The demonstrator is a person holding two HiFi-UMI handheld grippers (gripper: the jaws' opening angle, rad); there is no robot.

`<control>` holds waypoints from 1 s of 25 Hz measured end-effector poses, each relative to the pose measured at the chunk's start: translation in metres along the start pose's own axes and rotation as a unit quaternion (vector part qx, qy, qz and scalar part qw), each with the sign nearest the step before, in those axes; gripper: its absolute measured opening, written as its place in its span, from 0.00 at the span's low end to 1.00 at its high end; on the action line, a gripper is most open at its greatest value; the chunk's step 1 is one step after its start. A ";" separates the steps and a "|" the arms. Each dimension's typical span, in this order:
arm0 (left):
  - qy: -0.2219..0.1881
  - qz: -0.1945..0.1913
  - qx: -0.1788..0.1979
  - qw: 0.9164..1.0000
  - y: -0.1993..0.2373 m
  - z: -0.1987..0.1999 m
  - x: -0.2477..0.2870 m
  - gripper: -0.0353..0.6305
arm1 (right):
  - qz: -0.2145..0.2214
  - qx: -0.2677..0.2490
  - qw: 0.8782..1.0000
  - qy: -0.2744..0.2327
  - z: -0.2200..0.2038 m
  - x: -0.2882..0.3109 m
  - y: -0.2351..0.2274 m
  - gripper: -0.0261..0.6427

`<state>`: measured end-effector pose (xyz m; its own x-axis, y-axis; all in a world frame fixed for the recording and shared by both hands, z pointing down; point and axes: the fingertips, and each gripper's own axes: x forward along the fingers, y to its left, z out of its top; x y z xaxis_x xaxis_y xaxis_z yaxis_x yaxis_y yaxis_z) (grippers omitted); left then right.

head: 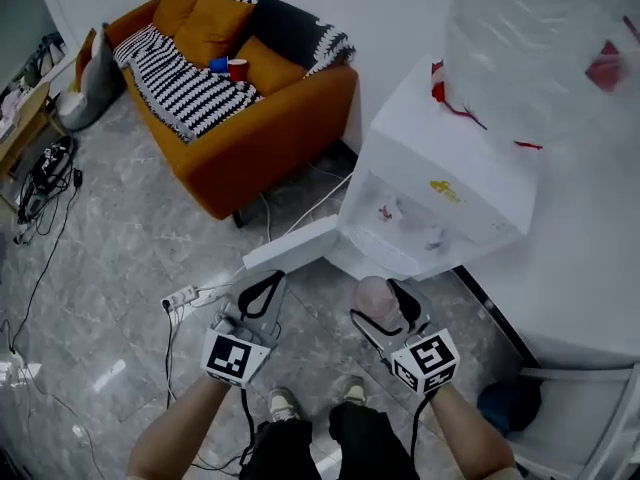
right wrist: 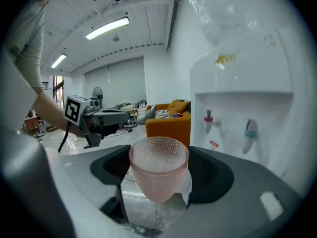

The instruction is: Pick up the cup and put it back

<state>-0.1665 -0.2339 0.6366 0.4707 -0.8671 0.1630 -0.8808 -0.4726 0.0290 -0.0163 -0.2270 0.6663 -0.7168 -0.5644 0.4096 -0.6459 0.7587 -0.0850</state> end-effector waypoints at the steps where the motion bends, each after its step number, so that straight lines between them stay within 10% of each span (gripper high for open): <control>1: -0.001 -0.002 -0.001 1.000 -0.002 0.016 -0.004 0.06 | 0.002 0.000 1.000 -0.003 0.018 -0.011 0.005 0.59; 18: -0.035 -0.024 0.040 0.998 -0.041 0.277 -0.078 0.06 | 0.017 -0.050 0.997 -0.054 0.308 -0.145 0.053 0.59; 25: -0.058 -0.052 0.122 0.989 -0.072 0.370 -0.107 0.06 | 0.016 -0.088 0.993 -0.082 0.380 -0.192 0.076 0.59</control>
<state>-0.1344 -0.1648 0.2524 0.5732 -0.8174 0.0577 -0.7952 -0.5718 -0.2019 -0.0276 -0.1846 0.2363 -0.7783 -0.5737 0.2550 -0.5769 0.8138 0.0700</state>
